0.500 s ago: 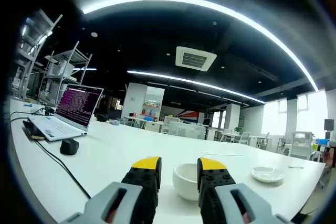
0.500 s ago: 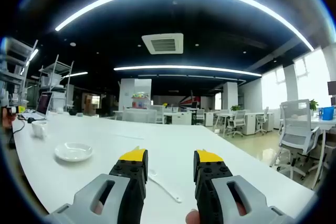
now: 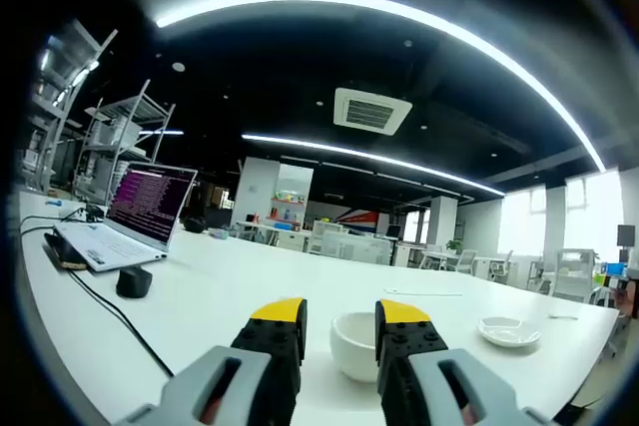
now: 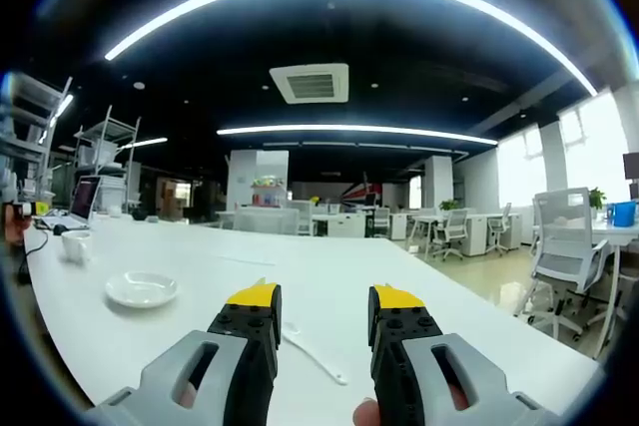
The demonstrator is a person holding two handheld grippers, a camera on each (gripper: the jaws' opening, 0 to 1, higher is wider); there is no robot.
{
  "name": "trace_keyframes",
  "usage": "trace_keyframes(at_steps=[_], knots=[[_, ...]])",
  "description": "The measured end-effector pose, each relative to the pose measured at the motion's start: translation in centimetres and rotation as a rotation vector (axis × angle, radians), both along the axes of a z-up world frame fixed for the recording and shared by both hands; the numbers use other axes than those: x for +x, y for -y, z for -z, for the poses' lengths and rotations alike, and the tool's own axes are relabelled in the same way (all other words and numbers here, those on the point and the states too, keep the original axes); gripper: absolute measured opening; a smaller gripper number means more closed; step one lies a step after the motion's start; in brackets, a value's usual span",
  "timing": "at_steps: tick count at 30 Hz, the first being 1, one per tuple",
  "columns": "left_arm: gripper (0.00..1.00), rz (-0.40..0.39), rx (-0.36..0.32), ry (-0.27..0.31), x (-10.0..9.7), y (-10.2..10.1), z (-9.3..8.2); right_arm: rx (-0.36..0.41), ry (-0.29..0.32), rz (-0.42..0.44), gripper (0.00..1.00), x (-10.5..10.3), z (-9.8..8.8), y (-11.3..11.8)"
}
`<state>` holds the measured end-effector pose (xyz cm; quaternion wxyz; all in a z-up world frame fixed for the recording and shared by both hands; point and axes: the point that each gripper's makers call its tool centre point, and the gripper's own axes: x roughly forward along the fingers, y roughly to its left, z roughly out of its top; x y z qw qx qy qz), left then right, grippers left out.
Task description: Tidy tabletop coffee trays, cups and spoons，present forward
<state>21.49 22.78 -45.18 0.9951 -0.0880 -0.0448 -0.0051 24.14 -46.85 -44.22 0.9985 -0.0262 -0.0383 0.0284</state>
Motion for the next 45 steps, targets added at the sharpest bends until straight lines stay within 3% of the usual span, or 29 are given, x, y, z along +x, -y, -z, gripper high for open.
trace_keyframes(at_steps=[29,36,37,45], knots=[[0.29,0.013,-0.010,-0.027,-0.6,-0.1,-0.8,0.005,0.000,-0.034,0.35,0.4,-1.1,-0.8],[0.29,-0.009,0.014,-0.069,-0.5,-1.0,-1.4,0.001,0.002,-0.046,0.35,0.8,-2.6,-1.1],[0.29,-0.025,0.004,-0.097,-0.5,-1.3,-1.1,0.001,0.001,-0.048,0.35,0.8,-2.8,-1.2],[0.29,-0.029,-0.020,-0.137,-0.6,-2.3,-2.0,0.010,-0.022,-0.082,0.35,1.7,-4.5,-2.3]])
